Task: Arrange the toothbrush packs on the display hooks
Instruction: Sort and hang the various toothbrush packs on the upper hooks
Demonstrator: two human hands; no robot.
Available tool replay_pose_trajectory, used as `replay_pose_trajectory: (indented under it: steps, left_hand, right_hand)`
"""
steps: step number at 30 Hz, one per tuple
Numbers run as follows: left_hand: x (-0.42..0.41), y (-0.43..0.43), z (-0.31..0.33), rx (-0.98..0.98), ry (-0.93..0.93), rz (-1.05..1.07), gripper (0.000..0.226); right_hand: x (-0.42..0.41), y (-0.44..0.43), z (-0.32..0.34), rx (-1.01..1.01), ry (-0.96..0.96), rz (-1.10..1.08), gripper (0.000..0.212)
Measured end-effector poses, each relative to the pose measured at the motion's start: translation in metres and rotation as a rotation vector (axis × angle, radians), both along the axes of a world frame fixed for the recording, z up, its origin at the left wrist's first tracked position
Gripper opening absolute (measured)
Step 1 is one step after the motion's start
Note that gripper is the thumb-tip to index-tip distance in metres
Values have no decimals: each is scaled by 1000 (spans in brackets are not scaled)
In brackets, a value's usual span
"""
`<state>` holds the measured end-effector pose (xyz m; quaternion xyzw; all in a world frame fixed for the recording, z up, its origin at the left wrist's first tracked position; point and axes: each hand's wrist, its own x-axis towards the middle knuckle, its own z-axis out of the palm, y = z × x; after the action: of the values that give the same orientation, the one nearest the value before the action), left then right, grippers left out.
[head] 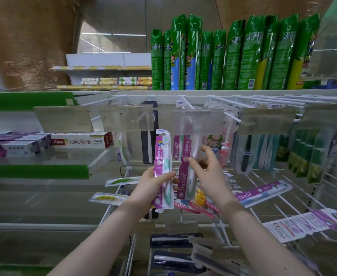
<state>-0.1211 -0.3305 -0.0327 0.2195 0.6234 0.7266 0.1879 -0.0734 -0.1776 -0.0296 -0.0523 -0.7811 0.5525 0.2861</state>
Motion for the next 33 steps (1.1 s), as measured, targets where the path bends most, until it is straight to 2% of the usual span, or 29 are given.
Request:
replay_pose_trajectory:
  steps: [3, 9, 14, 21, 25, 33]
  left_hand:
    - [0, 0, 0, 1, 8, -15, 25]
    - [-2, 0, -3, -26, 24, 1, 27]
    - [-3, 2, -4, -16, 22, -11, 28]
    - [-6, 8, -1, 22, 54, -6, 25]
    - [-8, 10, 0, 38, 77, 51, 25]
    - [-11, 16, 4, 26, 91, 79, 20]
  right_hand:
    - [2, -3, 2, 82, -2, -5, 54]
    - [10, -4, -14, -14, -105, 59, 45]
    - [17, 2, -32, -18, -171, 52, 40]
    - [14, 4, -21, -117, -89, 42, 31]
    - [-3, 4, -12, -74, -80, -28, 37]
    - [-30, 2, 0, -11, -74, -171, 33]
